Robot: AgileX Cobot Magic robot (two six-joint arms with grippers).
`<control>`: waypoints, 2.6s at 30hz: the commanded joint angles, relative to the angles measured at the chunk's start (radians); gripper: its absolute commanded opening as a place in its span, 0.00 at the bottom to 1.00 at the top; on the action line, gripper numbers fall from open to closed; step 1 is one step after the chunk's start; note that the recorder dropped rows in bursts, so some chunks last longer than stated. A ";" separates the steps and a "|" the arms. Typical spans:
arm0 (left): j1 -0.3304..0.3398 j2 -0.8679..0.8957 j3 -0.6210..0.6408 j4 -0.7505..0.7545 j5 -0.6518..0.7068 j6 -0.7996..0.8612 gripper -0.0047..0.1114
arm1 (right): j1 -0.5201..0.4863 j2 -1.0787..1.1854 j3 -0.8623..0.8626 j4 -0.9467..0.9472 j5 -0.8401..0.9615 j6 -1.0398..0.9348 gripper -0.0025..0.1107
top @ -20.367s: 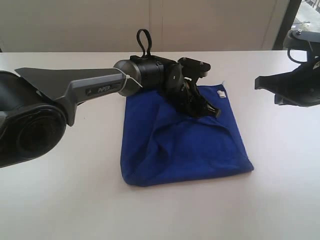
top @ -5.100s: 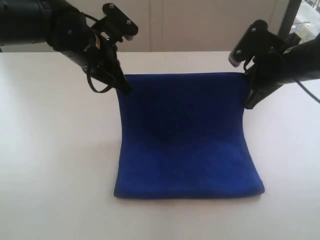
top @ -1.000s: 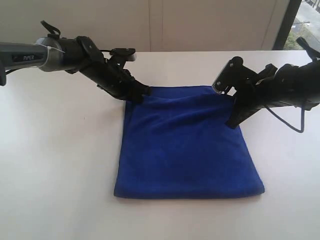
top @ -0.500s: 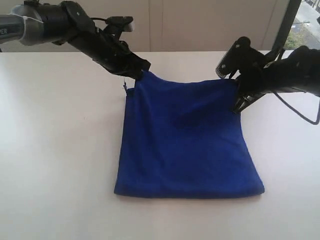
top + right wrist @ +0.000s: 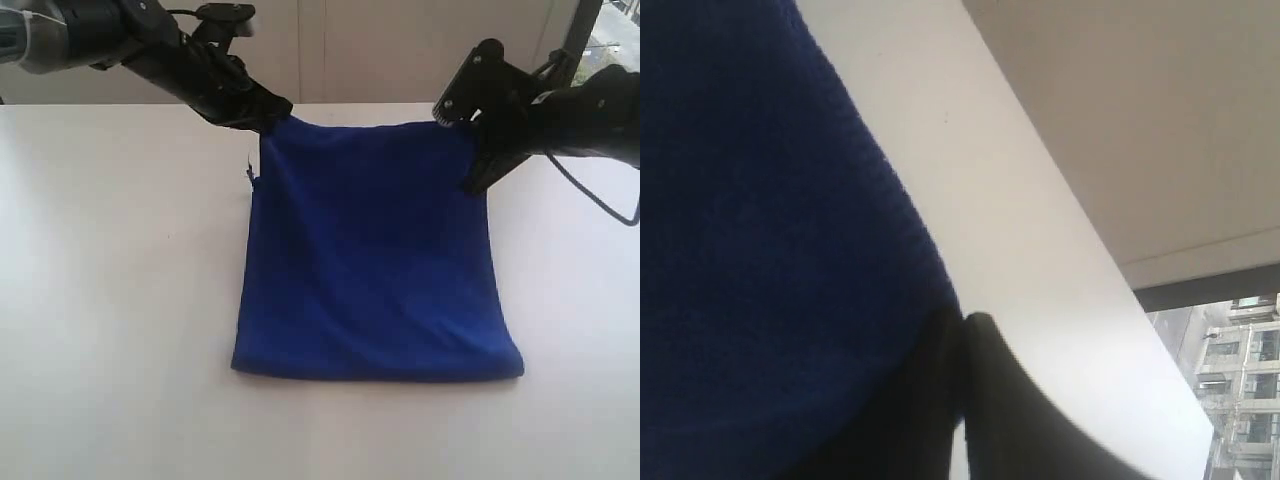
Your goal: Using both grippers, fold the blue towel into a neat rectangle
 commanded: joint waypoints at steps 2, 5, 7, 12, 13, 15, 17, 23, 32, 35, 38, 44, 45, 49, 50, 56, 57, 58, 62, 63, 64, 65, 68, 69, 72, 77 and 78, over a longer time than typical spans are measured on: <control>0.020 -0.005 -0.005 -0.007 -0.027 -0.005 0.04 | 0.001 0.006 -0.033 0.001 -0.013 -0.018 0.02; 0.020 0.006 -0.005 -0.009 -0.054 -0.005 0.04 | 0.001 0.032 -0.050 0.001 -0.018 -0.022 0.02; 0.020 0.013 -0.005 -0.009 -0.054 -0.005 0.04 | 0.001 0.055 -0.062 0.001 -0.019 -0.031 0.02; 0.020 0.018 -0.005 -0.009 -0.087 -0.005 0.04 | 0.001 0.089 -0.086 0.001 -0.037 -0.056 0.02; 0.020 0.018 -0.005 -0.009 -0.099 -0.005 0.04 | 0.001 0.089 -0.089 0.001 -0.042 -0.056 0.02; 0.022 0.018 -0.005 -0.009 -0.110 -0.005 0.04 | 0.001 0.089 -0.098 0.001 -0.045 -0.056 0.02; 0.024 0.020 -0.005 -0.009 -0.117 -0.005 0.04 | 0.001 0.089 -0.107 0.001 -0.047 -0.056 0.02; 0.024 0.032 -0.005 -0.006 -0.144 -0.005 0.04 | 0.001 0.123 -0.111 0.001 -0.051 -0.056 0.02; 0.024 0.070 -0.005 -0.010 -0.159 -0.005 0.04 | 0.001 0.179 -0.111 0.001 -0.104 -0.056 0.02; 0.024 0.084 -0.005 -0.010 -0.168 -0.005 0.04 | 0.001 0.190 -0.111 0.001 -0.118 -0.056 0.02; 0.024 0.101 -0.005 -0.012 -0.179 -0.005 0.04 | 0.001 0.212 -0.111 0.001 -0.130 -0.056 0.02; 0.024 0.129 -0.005 -0.030 -0.197 -0.005 0.04 | 0.001 0.270 -0.135 0.001 -0.139 -0.056 0.02; 0.024 0.130 -0.005 -0.030 -0.205 -0.005 0.04 | 0.001 0.278 -0.139 0.001 -0.142 -0.056 0.02; 0.024 0.130 -0.005 -0.030 -0.232 -0.005 0.04 | 0.001 0.300 -0.146 0.001 -0.183 -0.056 0.02; 0.024 0.131 -0.005 -0.030 -0.237 -0.005 0.04 | 0.001 0.308 -0.151 0.001 -0.181 -0.056 0.02; 0.024 0.158 -0.005 -0.030 -0.245 -0.005 0.04 | 0.007 0.347 -0.176 0.001 -0.188 -0.051 0.02; 0.024 0.162 -0.005 -0.030 -0.249 -0.005 0.04 | 0.009 0.351 -0.181 0.001 -0.190 -0.051 0.02; 0.024 0.168 -0.005 -0.033 -0.249 -0.005 0.04 | 0.009 0.353 -0.181 0.001 -0.199 -0.051 0.02; 0.024 0.183 -0.005 -0.033 -0.249 -0.005 0.04 | 0.009 0.364 -0.189 0.001 -0.203 -0.048 0.02; 0.024 0.186 -0.005 -0.033 -0.252 -0.006 0.04 | 0.009 0.364 -0.189 0.001 -0.203 -0.048 0.02; 0.024 0.188 -0.005 -0.033 -0.255 -0.006 0.04 | 0.009 0.364 -0.189 0.001 -0.201 -0.045 0.02; 0.024 0.190 -0.005 -0.033 -0.255 -0.009 0.04 | 0.009 0.364 -0.189 0.001 -0.201 -0.037 0.02; 0.024 0.194 -0.005 -0.033 -0.257 -0.028 0.04 | 0.009 0.364 -0.189 0.001 -0.203 -0.035 0.04; 0.024 0.194 -0.005 -0.033 -0.259 -0.037 0.04 | 0.009 0.364 -0.189 0.001 -0.207 -0.020 0.06; 0.024 0.194 -0.005 -0.033 -0.271 -0.037 0.04 | 0.009 0.364 -0.189 0.001 -0.217 0.018 0.16; 0.024 0.194 -0.005 -0.033 -0.277 -0.037 0.04 | 0.009 0.364 -0.189 -0.001 -0.229 0.029 0.30; 0.024 0.194 -0.005 -0.033 -0.277 -0.037 0.04 | 0.009 0.364 -0.189 -0.001 -0.235 0.030 0.32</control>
